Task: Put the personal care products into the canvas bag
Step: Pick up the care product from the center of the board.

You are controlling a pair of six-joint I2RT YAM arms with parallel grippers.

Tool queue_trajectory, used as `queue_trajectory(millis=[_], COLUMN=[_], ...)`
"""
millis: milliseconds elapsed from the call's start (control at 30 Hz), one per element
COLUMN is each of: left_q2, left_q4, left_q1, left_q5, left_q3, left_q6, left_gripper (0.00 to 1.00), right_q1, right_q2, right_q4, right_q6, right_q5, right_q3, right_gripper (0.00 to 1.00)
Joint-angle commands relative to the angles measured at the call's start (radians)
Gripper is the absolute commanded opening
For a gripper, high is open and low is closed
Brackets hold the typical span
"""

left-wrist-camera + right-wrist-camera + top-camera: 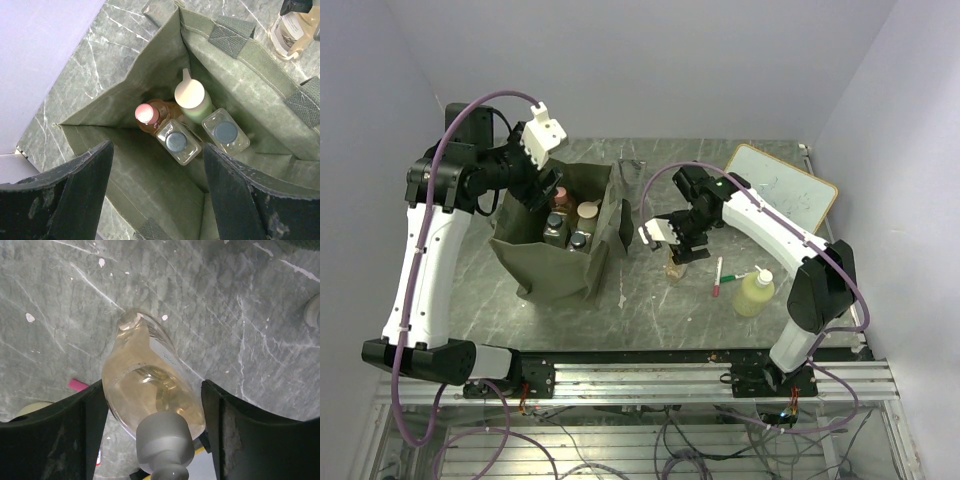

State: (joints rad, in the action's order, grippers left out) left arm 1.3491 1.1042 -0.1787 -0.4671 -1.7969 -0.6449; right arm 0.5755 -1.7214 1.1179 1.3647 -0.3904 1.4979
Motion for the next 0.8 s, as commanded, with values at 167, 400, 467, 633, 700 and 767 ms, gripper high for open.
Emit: queue_trajectory(millis=[167, 400, 467, 633, 700, 767], left_q2=[-0.039, -0.049, -0.053, -0.063, -0.069, -0.072], left_q4=[0.006, -0.001, -0.002, -0.001, -0.001, -0.001], left_q1=[-0.002, -0.002, -0.002, -0.001, -0.001, -0.001], left_q5=[0.003, -0.005, -0.006, -0.005, -0.007, -0.008], left_q3=[0.025, 0.038, 0.044, 0.052, 0.058, 0.063], left_q6=[-0.018, -0.016, -0.015, -0.016, -0.017, -0.017], left_gripper=[0.83, 0.82, 0.82, 0.82, 0.83, 0.82], right_q1=[0.001, 0.001, 0.001, 0.001, -0.001, -0.007], right_q2=[0.021, 0.041, 0.073, 0.127, 0.125, 0.128], right_q4=[-0.029, -0.108, -0.157, -0.234, -0.229, -0.23], right_q6=[-0.205, -0.545, -0.603, -0.653, -0.642, -0.624], right_q5=[0.02, 0.011, 0.017, 0.044, 0.055, 0.06], right_q3=[0.017, -0.002, -0.049, -0.126, -0.137, -0.15], right_gripper=[0.52, 0.5, 0.57, 0.7, 0.72, 0.74])
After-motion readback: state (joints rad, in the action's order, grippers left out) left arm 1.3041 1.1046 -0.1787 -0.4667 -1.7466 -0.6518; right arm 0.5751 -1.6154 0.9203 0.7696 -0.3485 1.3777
